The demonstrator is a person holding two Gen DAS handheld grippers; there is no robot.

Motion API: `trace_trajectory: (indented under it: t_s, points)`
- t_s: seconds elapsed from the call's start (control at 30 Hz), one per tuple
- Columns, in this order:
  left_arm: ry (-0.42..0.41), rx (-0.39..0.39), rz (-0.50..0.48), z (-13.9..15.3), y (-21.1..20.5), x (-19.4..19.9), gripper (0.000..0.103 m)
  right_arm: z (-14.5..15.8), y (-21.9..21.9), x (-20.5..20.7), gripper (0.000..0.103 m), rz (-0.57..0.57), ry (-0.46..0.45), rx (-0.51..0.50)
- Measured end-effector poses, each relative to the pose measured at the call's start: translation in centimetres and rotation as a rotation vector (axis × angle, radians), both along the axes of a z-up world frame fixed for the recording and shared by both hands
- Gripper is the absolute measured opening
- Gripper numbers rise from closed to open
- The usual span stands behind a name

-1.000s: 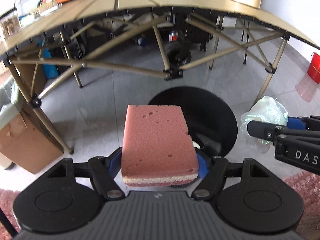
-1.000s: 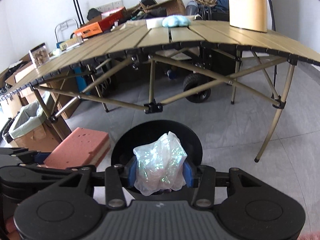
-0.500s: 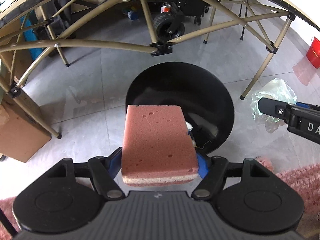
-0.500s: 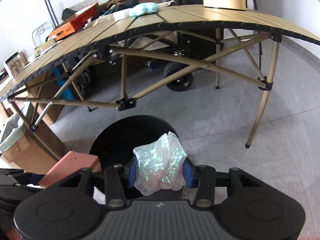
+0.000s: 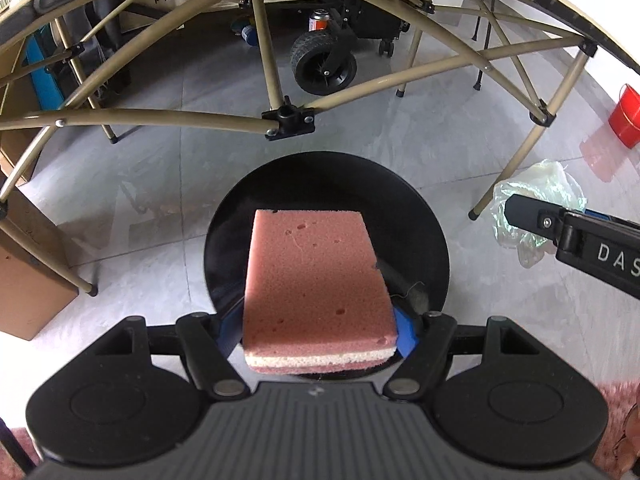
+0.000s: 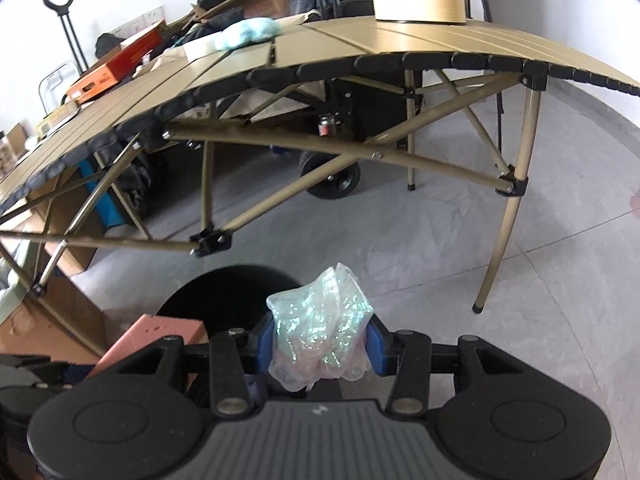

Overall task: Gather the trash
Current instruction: 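Open the left tool to drop the pink sponge into the bin, then lower the right tool into the bin and open it to drop the plastic bag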

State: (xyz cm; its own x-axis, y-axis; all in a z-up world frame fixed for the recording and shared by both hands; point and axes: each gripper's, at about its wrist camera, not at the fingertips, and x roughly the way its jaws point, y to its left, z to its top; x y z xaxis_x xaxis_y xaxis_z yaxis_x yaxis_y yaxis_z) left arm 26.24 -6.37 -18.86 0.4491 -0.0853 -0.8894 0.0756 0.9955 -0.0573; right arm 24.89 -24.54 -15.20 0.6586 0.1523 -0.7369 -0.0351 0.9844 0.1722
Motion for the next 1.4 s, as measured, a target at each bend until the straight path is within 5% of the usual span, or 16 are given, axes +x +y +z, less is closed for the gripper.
trace_trajectory:
  t_s: [0.43,0.97,1.07,1.13,1.4]
  points:
    - [0.039,0.029,0.101,-3.8,-1.2,4.3,0.073,-0.6,-0.9,2.8,0.044,-0.062,-0.012,0.009]
    - [0.068,0.046,0.117,-5.0,-1.9,5.0,0.074,-2.6,-2.1,3.2,0.044,-0.091,0.056,0.012]
    - [0.062,0.047,0.114,-4.7,-2.0,4.9,0.086,-2.6,-2.0,3.1,0.044,-0.09,0.055,0.008]
    - [0.053,0.039,0.121,-4.5,-1.9,4.7,0.103,-2.6,-2.0,3.0,0.044,-0.091,0.054,0.006]
    - [0.068,0.026,0.137,-4.3,-1.7,4.7,0.103,-2.6,-2.1,3.0,0.044,-0.091,0.052,0.01]
